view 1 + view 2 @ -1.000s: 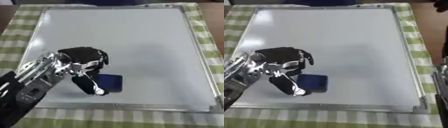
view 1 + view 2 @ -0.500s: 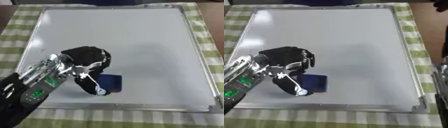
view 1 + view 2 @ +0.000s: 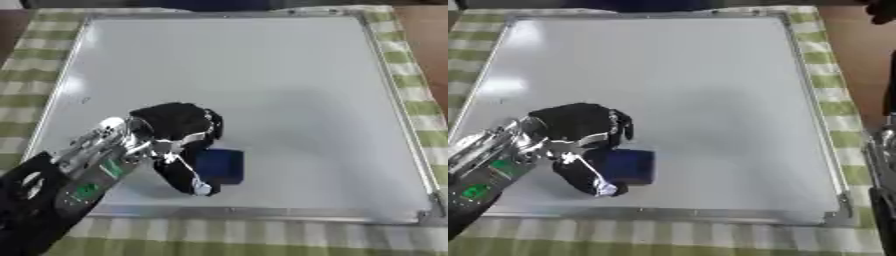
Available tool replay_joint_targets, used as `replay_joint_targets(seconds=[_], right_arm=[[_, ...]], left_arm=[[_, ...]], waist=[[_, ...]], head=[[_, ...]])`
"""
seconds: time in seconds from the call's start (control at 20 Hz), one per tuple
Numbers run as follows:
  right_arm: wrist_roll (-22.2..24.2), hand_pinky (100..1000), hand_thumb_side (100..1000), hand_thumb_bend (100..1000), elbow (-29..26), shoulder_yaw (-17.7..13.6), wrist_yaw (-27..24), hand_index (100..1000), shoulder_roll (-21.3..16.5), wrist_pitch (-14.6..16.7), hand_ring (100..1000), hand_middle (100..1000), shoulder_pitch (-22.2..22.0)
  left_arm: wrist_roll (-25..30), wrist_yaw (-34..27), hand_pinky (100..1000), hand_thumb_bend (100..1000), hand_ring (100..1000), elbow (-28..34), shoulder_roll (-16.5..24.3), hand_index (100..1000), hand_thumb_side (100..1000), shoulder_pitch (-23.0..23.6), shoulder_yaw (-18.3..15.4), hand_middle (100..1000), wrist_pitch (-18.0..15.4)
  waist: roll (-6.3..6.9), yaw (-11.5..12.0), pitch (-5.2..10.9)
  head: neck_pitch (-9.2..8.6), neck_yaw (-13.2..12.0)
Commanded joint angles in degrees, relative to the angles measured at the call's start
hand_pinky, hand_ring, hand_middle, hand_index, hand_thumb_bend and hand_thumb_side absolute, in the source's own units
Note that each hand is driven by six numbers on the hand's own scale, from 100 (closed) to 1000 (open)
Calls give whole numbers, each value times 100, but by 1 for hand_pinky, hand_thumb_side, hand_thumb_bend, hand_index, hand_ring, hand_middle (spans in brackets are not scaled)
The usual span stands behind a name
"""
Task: Wipe the whiteboard clean with a brush.
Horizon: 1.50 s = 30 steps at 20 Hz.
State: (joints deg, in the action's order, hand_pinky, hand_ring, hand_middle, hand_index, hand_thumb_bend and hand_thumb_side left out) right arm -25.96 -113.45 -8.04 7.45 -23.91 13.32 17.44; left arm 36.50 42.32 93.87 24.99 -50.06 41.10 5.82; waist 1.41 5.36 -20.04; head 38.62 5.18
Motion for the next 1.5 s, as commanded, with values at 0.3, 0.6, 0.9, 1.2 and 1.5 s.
replay_joint_targets(seconds=[0.3,0.6,0.9,1.2,1.5], right_arm=[[23,605,809,100,-114,-26,6,401,-48,9,523,472,52],[37,606,809,100,-114,-26,6,400,-29,-1,523,472,45],[51,607,810,100,-114,-27,6,398,-19,0,523,471,45],[74,607,810,100,-114,-27,6,396,-5,-5,523,471,42],[79,608,813,100,-114,-28,-3,395,-7,3,524,471,44]], left_arm=[[-84,-147,573,358,697,-96,-12,100,335,-9,-18,695,95],[-236,-230,562,365,685,-164,-32,100,343,11,-24,650,102],[-333,-260,550,350,674,-270,-63,100,345,44,-18,619,22],[-433,-276,546,349,671,-361,-93,100,342,48,-21,613,-92],[-458,-282,508,306,626,-433,-99,100,319,54,-23,507,-148]], waist=[[-26,-8,98],[-32,-11,96],[-40,-10,89],[-45,-13,81],[-45,-15,83]], head=[[-63,6],[-69,5],[-77,1],[-83,-2],[-89,-6]])
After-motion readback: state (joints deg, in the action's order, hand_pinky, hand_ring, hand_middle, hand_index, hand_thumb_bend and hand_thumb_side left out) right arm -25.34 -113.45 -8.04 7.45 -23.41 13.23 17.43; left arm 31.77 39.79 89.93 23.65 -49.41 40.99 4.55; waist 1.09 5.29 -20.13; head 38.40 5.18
